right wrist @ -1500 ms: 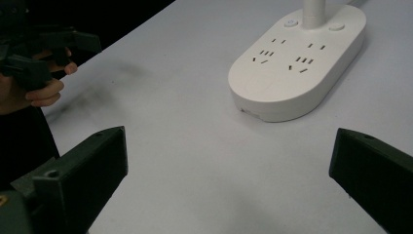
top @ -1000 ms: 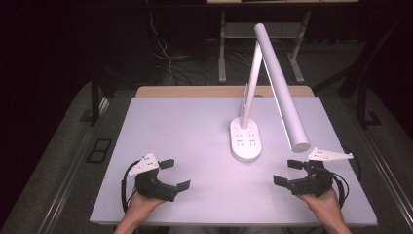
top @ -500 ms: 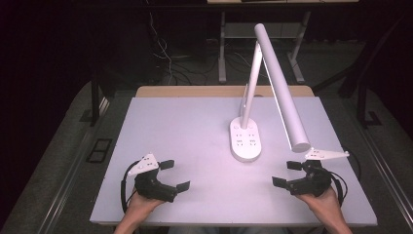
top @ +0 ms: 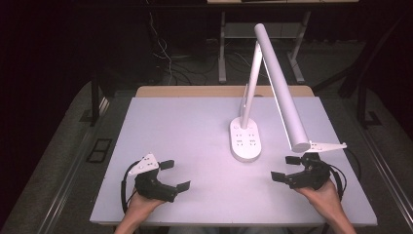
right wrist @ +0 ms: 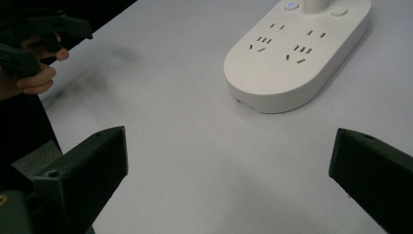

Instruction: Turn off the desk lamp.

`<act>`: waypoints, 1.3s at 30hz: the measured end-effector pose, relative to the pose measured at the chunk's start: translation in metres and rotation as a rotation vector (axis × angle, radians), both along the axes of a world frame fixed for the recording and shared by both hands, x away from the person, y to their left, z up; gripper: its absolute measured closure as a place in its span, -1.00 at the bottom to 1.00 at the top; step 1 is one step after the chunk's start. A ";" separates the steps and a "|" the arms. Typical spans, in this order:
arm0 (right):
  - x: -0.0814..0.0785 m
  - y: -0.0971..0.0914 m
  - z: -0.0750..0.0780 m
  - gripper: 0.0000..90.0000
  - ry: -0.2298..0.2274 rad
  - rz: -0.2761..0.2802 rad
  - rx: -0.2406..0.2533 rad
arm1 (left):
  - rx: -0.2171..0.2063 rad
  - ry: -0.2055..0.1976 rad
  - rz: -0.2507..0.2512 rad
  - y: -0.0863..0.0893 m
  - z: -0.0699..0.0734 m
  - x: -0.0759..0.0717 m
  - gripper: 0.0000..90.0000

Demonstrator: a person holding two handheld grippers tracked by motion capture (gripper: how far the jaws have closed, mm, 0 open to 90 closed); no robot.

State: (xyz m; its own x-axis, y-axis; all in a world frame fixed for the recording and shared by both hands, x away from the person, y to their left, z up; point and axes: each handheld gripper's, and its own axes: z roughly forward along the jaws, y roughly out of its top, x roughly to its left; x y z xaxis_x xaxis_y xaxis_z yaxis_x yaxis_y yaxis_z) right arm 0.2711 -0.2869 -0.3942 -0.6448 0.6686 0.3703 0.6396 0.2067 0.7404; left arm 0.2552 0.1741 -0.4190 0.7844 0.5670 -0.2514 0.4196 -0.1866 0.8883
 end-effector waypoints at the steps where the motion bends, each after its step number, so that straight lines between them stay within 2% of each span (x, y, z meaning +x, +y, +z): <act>1: 0.001 0.000 0.001 -0.99 -0.001 0.002 0.001 | -0.002 0.000 0.001 0.000 0.000 0.000 -1.00; 12: 0.014 0.000 0.013 -0.99 0.005 0.021 0.001 | -0.007 0.001 0.017 0.002 0.000 0.001 -1.00; 28: 0.033 0.005 0.029 -0.99 -0.012 0.029 -0.012 | -0.001 0.002 0.011 0.001 -0.001 0.001 -1.00; 39: 0.055 0.015 0.039 -0.99 -0.019 0.038 -0.038 | 0.001 0.003 0.012 0.000 -0.001 0.001 -1.00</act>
State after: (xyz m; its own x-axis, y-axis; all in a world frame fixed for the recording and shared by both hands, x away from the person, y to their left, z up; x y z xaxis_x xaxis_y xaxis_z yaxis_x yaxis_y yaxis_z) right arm 0.3264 -0.2717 -0.3551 -0.6762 0.6572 0.3329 0.6171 0.2584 0.7433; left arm 0.2565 0.1746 -0.4200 0.7767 0.5767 -0.2532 0.4244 -0.1822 0.8869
